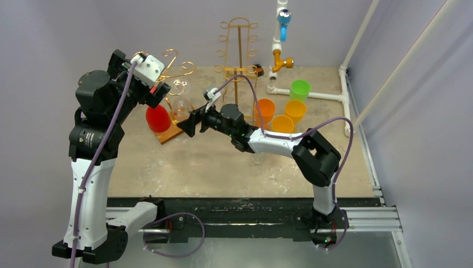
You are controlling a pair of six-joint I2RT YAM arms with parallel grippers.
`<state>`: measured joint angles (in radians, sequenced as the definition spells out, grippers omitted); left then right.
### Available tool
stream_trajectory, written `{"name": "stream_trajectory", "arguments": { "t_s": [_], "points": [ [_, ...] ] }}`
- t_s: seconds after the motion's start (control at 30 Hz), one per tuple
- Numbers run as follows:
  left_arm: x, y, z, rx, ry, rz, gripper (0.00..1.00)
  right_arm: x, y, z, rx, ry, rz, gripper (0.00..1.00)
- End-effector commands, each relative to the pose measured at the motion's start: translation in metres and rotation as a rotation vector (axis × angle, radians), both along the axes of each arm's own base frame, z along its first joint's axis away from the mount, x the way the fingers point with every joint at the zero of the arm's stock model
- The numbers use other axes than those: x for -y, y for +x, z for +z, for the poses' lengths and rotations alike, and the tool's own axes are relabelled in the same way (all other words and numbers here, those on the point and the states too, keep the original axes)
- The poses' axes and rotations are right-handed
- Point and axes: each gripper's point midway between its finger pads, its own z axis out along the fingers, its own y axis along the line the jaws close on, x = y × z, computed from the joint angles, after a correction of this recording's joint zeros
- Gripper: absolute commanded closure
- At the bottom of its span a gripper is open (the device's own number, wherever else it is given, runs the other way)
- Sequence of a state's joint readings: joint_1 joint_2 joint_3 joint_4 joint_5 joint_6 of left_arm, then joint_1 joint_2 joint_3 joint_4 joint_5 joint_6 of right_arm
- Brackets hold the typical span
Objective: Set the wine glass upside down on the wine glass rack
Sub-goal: Turn the wine glass upside down at the wine rack.
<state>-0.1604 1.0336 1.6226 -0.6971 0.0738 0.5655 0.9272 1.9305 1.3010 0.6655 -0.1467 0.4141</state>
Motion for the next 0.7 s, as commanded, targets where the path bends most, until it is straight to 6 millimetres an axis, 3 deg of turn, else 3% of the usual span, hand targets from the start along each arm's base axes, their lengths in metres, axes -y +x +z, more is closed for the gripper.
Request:
{"name": "stream_trajectory", "arguments": {
  "t_s": [0.0, 0.37, 0.5, 0.67],
  "points": [
    [-0.01, 0.0, 0.002, 0.005, -0.006, 0.064, 0.0, 0.015, -0.005, 0.04, 0.063, 0.038, -0.016, 0.01],
    [-0.021, 0.019, -0.014, -0.069, -0.015, 0.155, 0.0, 0.065, -0.041, 0.072, 0.031, -0.104, -0.006, 0.02],
    [-0.026, 0.034, -0.022, -0.111, -0.033, 0.21, 0.0, 0.085, -0.049, 0.105, 0.042, -0.12, -0.033, 0.07],
    [-0.025, 0.06, -0.03, -0.162, -0.097, 0.26, 0.01, 0.101, -0.043, 0.147, 0.055, -0.147, -0.111, 0.15]
  ]
}}
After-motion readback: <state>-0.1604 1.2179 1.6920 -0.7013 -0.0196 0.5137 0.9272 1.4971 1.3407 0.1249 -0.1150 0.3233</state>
